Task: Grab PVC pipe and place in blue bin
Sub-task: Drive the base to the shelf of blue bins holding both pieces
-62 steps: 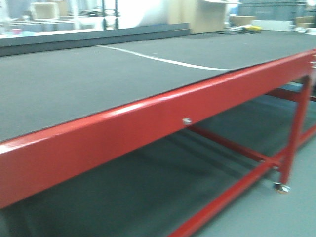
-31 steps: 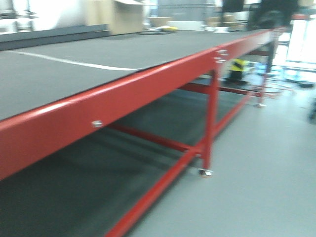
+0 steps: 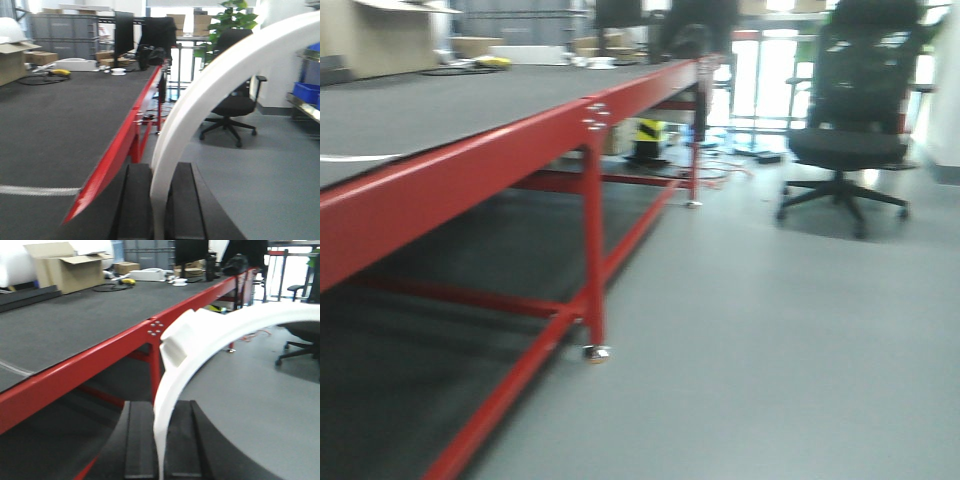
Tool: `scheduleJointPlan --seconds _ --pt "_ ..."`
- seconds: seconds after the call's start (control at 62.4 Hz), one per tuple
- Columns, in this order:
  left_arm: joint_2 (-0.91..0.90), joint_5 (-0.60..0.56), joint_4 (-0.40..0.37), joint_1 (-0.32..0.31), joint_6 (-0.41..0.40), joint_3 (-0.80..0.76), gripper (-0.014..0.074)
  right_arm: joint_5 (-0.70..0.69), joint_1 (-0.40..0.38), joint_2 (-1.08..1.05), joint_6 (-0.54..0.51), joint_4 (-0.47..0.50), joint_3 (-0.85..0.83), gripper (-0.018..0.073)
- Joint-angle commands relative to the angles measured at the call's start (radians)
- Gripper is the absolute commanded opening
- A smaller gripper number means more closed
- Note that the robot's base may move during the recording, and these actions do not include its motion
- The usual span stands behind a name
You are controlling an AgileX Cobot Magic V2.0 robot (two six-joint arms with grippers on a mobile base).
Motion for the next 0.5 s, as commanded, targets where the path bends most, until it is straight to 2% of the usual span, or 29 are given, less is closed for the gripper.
scheduleJointPlan --seconds 0.0,0.481 --pt "-0.004 -0.021 -0.002 -0.005 0.001 -0.001 -0.0111 -0.03 0.001 -0.003 -0.002 -0.013 0.001 -0.0168" --pt "-0.004 -0.021 -0.002 -0.005 0.001 -0.001 -0.0111 -0.03 0.001 -0.003 -0.002 -0.013 0.001 -0.0168"
